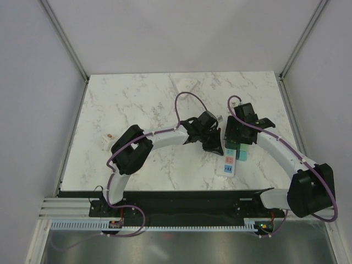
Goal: Pull the plug off the socket
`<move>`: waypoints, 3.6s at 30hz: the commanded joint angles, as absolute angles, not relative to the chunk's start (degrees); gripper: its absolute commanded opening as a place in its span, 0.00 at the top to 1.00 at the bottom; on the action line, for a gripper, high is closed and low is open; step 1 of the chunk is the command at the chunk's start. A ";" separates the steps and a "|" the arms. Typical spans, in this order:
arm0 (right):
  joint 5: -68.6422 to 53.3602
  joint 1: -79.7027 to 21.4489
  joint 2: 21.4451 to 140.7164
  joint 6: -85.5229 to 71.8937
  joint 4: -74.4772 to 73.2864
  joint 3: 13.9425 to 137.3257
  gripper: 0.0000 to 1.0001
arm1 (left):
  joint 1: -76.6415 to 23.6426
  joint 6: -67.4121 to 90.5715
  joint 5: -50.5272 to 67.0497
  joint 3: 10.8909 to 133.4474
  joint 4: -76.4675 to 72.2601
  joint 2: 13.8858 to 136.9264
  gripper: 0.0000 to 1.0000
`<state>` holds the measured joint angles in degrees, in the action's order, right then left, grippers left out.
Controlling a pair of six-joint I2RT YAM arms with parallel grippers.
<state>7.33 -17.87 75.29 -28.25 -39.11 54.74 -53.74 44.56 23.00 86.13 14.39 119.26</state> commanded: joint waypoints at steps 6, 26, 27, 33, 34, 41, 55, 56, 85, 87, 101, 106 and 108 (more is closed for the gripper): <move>6.33 -17.93 77.34 -28.39 -35.16 53.97 0.35 | -54.40 47.11 24.87 89.21 12.13 122.52 0.98; 4.22 -18.28 76.99 -29.53 -32.96 54.49 0.22 | -54.49 49.39 22.32 86.13 13.27 123.57 0.98; 4.31 -18.28 77.78 -29.53 -32.87 54.49 0.22 | -54.49 49.48 22.24 86.05 13.18 123.66 0.98; 5.27 -18.19 80.85 -29.62 -30.77 53.97 0.25 | -54.49 50.27 21.71 86.04 14.15 123.66 0.98; 5.71 -18.28 81.12 -29.79 -29.89 53.88 0.27 | -54.49 50.27 21.45 86.39 14.76 124.01 0.98; 6.33 -18.37 82.36 -29.53 -29.00 53.88 0.32 | -54.49 51.59 20.31 87.27 18.19 125.59 0.98; 5.27 -18.37 77.79 -31.02 -30.50 55.10 1.00 | -54.93 55.28 16.35 91.76 27.77 130.52 0.98; 4.40 -18.37 76.91 -31.46 -30.50 55.02 1.00 | -54.93 55.46 16.35 91.76 27.86 130.60 0.98; -5.43 -12.22 67.23 -24.61 -36.48 57.74 1.00 | -53.88 47.37 14.69 90.19 25.23 109.79 0.98; -11.91 -11.08 67.67 -23.74 -34.55 57.66 1.00 | -53.35 46.94 13.02 87.21 25.14 106.37 0.98; -36.39 -23.87 81.27 -21.97 -15.40 58.70 1.00 | -40.09 43.95 5.28 68.56 27.41 73.33 0.98; -36.47 -32.77 90.86 -22.15 -10.91 63.28 1.00 | -39.20 42.36 2.21 69.26 30.93 67.77 0.98; -36.74 -35.67 95.42 -22.41 -7.75 64.94 1.00 | -39.20 43.06 1.58 68.47 31.03 65.06 0.98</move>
<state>-34.17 -32.86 91.44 -22.22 -15.20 61.21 -39.46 45.43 4.43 68.58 29.47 68.95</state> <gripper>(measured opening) 0.675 0.026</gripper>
